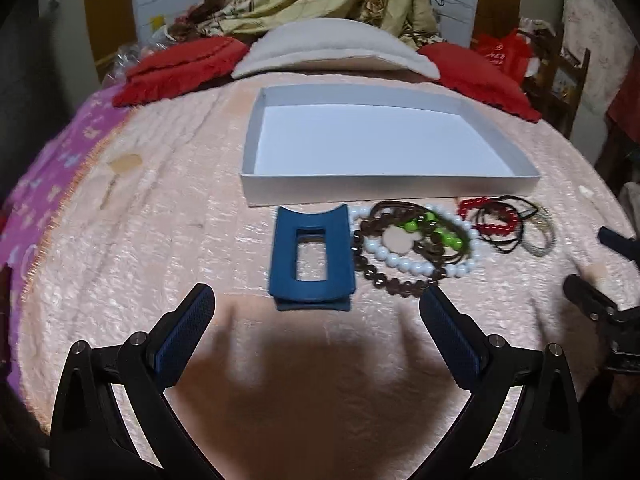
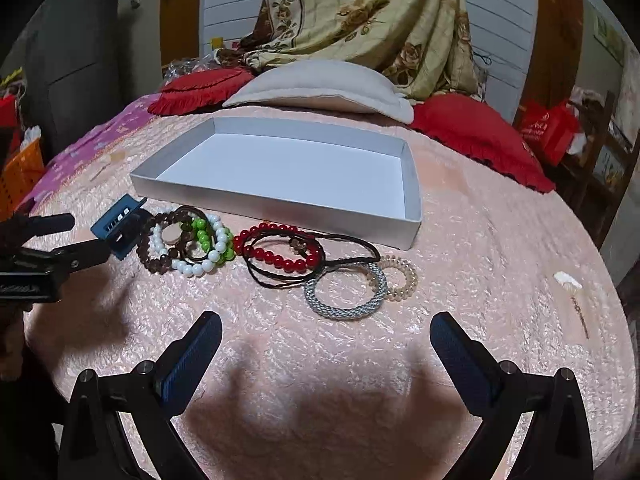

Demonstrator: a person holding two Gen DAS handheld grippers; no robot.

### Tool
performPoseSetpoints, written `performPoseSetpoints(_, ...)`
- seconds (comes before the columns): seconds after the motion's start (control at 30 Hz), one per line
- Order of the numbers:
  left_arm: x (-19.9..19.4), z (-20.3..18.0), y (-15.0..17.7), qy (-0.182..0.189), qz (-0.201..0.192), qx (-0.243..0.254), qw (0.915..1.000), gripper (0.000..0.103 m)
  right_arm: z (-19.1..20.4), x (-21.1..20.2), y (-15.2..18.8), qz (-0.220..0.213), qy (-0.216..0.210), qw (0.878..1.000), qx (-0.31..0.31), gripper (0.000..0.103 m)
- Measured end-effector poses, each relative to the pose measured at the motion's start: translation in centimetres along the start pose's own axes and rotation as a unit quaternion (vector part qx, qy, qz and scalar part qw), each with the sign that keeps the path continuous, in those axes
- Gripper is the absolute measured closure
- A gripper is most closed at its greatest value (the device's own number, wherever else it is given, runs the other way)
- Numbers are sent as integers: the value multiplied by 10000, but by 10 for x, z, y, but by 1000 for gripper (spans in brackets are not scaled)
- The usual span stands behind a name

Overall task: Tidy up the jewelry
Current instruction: 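Grasp the blue claw clip with the left tool while the right tool grasps the silver bangle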

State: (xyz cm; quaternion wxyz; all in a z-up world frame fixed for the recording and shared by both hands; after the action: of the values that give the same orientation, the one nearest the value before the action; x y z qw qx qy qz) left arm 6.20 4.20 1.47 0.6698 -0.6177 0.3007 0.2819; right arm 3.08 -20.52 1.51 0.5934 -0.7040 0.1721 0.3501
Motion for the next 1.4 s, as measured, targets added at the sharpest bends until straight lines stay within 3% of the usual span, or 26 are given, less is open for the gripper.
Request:
performPoseSetpoints(0.27, -2, -9, 10, -403, -113, 229, 9989, 1, 12, 1, -3, -146, 126, 9996, -192, 0)
performPoseSetpoints(0.7, 0, -9, 11, -375, -35, 211, 9991, 1, 13, 8, -6, -83, 220, 9997, -119, 0)
performPoseSetpoints(0.87, -1, 6, 4, -114, -18, -115, 9999, 1, 15, 8, -5, -32, 207, 9998, -45, 0)
performPoseSetpoints(1.0, 6, 21, -2, 418, 140, -612, 9971, 1, 15, 1, -7, -144, 179, 9997, -48, 0)
performPoseSetpoints(1.23, 28, 7, -15, 366, 478, -424, 9973, 2, 3, 5, -4, -26, 209, 9997, 159, 0)
performPoseSetpoints(1.4, 45, 13, -21, 440, 758, -605, 9943, 25, -21, 7, 2, 121, 251, 9976, 635, 0)
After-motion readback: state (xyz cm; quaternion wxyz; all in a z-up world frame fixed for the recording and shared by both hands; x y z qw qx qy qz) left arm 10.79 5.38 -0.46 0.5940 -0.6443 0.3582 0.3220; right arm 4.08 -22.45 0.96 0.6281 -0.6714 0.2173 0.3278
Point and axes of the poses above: each gripper's, at about its wrist camera, not at the fingertips, and x roughly the way its jaws point, z to its left, y to its underside, the point moved 2 cm from there along x, roughly the way its jaws point, and after that the axes turned 4 degrees about -y, right-handed, at the moved point
